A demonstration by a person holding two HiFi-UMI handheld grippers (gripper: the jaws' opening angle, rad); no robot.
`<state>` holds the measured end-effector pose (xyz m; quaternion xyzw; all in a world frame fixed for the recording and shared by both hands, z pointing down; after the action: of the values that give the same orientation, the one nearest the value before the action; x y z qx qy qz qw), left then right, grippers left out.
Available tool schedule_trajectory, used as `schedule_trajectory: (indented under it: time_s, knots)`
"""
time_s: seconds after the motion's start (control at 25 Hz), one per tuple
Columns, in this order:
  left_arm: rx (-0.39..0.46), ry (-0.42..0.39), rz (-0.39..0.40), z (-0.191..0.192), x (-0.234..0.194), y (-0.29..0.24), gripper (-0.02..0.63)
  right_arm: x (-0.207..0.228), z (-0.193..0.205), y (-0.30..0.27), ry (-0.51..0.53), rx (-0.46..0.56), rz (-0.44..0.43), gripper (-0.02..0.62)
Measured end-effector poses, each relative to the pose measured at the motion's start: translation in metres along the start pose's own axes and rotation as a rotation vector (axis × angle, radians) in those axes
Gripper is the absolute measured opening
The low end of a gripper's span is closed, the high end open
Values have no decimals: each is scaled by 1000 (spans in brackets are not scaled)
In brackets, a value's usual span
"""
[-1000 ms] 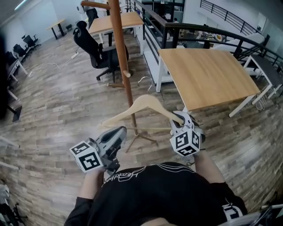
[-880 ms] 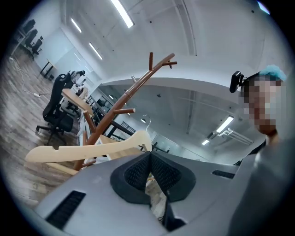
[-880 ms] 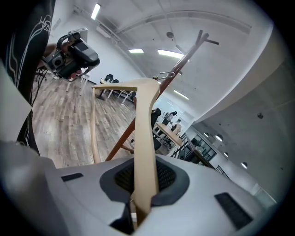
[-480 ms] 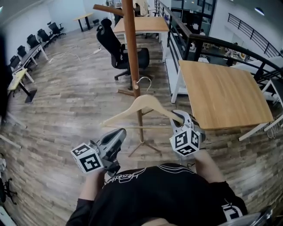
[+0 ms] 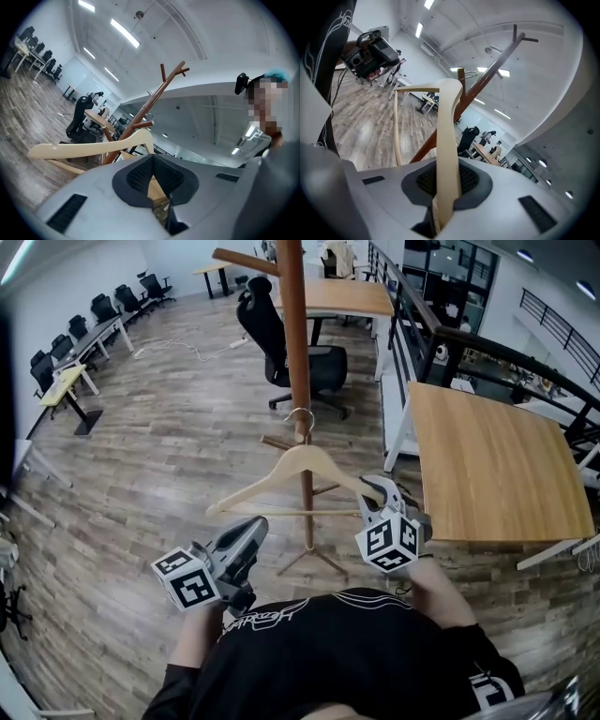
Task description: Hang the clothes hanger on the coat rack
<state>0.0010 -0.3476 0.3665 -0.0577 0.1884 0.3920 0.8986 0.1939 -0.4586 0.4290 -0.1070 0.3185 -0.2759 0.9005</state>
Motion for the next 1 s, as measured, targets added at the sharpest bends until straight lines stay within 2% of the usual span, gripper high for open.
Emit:
schedule_trajectory:
  time_s: [0.28, 0.68, 1.0]
  knots:
    - [-19, 11, -41, 7, -8, -3, 6, -4, 18, -23, 12, -28, -15, 66]
    - [-66, 1, 0, 11, -6, -25, 6, -10, 41, -37, 4, -63, 1, 66]
    - [-92, 70, -37, 31, -24, -13, 6, -19, 47, -50, -46, -70, -5, 67]
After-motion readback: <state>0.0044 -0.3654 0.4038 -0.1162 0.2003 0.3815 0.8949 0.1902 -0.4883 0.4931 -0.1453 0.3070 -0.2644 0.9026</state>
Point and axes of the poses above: the fingertips, and each gripper's own axes: y backward along the fingers, x to its right, z out of its underside, the point moved 2 cm from there along y, backward along the fingers, and after that the axes turned 12 degrees about -y, right-handed, at the moved point
